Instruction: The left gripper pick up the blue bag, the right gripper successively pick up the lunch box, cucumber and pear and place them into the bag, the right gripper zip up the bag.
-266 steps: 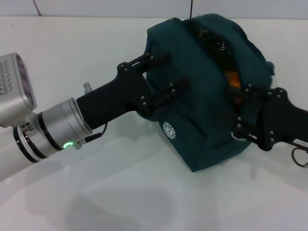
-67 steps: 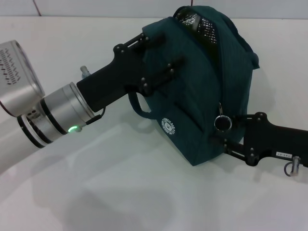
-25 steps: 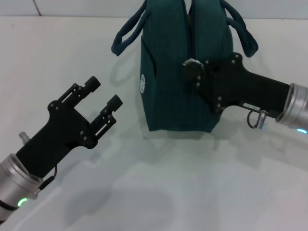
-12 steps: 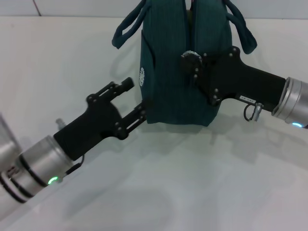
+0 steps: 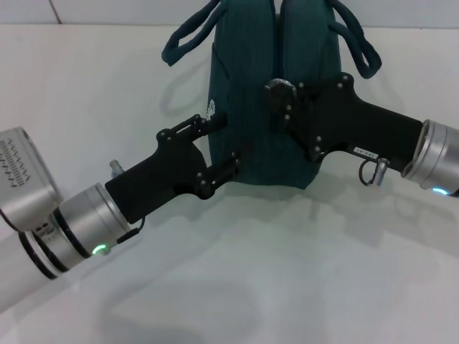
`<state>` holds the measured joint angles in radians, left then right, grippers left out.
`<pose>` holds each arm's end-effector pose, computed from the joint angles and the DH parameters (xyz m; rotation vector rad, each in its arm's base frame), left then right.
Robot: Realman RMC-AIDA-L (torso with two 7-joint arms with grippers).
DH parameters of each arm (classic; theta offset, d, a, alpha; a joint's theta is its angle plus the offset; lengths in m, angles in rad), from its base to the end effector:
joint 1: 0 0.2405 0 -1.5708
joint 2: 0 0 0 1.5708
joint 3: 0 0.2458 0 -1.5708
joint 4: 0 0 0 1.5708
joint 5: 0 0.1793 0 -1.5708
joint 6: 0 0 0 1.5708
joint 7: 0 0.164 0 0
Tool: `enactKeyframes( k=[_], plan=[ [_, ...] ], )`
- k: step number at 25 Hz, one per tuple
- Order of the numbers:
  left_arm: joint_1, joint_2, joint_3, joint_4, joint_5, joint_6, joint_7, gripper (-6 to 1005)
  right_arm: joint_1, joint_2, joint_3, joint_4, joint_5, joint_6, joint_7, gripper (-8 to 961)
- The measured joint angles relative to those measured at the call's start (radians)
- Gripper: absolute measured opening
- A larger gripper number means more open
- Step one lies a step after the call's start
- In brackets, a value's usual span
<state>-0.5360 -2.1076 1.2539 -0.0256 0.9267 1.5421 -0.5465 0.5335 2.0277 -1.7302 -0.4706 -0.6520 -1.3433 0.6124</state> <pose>-0.2111 0.2765 -0.0625 -2.3198 -0.3936 -1.1251 0.1470 0.3112 -0.0436 -2.4475 -0.0902 1.1256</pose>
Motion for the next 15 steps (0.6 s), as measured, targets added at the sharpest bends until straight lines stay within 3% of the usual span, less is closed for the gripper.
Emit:
enactKeyframes(
  k=[2,7,15],
  plan=[
    [-0.009,0.000,0.000,0.000,0.000,-0.007,-0.004,618,0.000,0.000,-0.006,-0.001,0.007,-0.003,-0.001,16],
    [-0.014,0.000,-0.002,0.005,-0.003,-0.017,-0.007,391,-0.001,0.000,-0.013,-0.001,0.008,-0.022,-0.001,16],
    [-0.026,0.000,-0.004,0.007,-0.007,-0.030,-0.003,318,-0.018,0.000,-0.015,-0.004,0.017,-0.045,0.005,15]
  ],
)
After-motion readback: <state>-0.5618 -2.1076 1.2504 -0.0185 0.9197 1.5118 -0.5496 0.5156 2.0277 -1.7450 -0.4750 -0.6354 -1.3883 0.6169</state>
